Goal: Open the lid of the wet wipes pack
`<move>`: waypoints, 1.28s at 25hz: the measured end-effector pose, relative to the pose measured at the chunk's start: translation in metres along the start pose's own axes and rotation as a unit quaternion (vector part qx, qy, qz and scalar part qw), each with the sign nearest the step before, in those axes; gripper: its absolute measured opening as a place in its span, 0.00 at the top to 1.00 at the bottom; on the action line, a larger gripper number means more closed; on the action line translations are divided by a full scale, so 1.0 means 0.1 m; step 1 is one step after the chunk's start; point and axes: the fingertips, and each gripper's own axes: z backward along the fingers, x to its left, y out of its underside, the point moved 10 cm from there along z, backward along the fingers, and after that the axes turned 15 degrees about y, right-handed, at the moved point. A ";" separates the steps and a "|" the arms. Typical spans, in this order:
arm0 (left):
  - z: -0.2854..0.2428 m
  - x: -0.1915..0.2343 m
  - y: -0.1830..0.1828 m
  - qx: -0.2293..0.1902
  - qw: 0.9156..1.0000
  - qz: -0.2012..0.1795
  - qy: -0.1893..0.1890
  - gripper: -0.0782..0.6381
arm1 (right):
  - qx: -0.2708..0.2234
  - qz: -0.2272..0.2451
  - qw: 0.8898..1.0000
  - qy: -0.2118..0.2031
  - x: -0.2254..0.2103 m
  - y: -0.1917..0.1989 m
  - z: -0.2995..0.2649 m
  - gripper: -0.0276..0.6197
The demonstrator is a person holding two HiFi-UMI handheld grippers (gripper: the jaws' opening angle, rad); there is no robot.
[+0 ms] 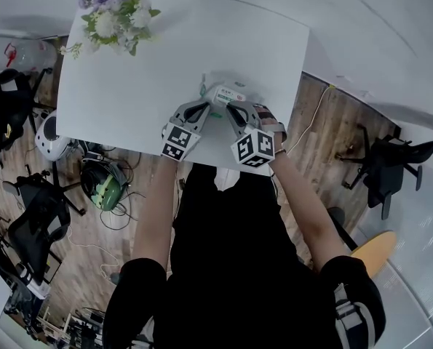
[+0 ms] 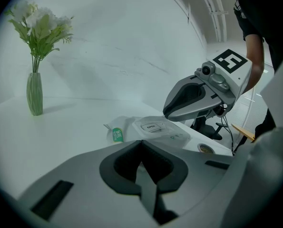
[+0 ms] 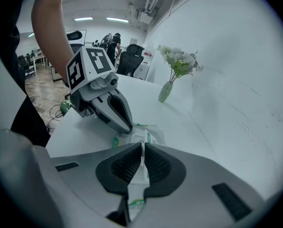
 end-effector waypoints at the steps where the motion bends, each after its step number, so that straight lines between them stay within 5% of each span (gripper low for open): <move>1: 0.00 0.00 0.00 0.000 1.000 0.000 0.000 0.86 | -0.001 0.000 1.000 0.002 -0.02 0.00 0.00 0.90; 32: -0.04 0.00 -0.02 0.003 1.000 0.009 -0.009 0.86 | -0.017 -0.024 0.999 0.045 -0.50 0.08 -0.11 0.90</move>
